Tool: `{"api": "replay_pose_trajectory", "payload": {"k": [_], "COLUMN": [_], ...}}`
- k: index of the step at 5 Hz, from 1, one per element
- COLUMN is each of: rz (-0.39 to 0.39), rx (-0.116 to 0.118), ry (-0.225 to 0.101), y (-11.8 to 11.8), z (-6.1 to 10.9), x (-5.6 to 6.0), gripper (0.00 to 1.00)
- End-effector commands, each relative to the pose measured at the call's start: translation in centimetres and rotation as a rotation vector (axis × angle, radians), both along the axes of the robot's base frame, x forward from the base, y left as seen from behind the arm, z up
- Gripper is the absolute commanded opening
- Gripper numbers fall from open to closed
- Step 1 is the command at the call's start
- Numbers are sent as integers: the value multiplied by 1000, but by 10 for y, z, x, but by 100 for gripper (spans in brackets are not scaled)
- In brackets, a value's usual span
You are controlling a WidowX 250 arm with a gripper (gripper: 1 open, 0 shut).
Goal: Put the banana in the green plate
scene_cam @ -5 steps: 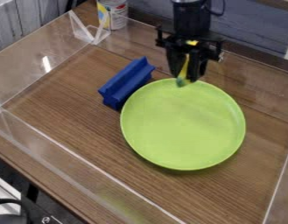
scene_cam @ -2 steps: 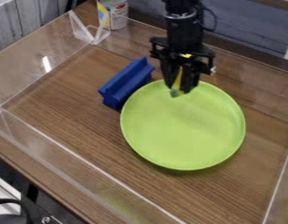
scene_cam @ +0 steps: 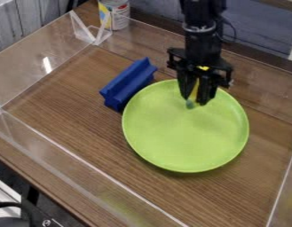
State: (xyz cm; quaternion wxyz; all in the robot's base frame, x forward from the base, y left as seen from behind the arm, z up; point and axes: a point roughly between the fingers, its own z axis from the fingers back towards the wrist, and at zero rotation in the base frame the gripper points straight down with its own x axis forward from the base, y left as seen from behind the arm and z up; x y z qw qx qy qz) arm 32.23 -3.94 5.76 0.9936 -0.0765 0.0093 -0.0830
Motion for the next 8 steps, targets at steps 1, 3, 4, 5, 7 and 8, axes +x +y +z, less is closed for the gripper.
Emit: {"api": "replay_pose_trajectory", "payload": {"k": [1,3,4,5,7,8], "rz": [-12,-15,-13,-12,-10,-7], "rx": [-1,-3,-4,-5,-7,-9], "ry": [-47,-44,-46,-48,-56,-89], "y": [-6,-10,-10,-11,-12,-9], "z": [8,-1,-3,-5,-2,17], "x": [7,10,12,13,14,13], "gripper": [0,0,0,0,100,100]}}
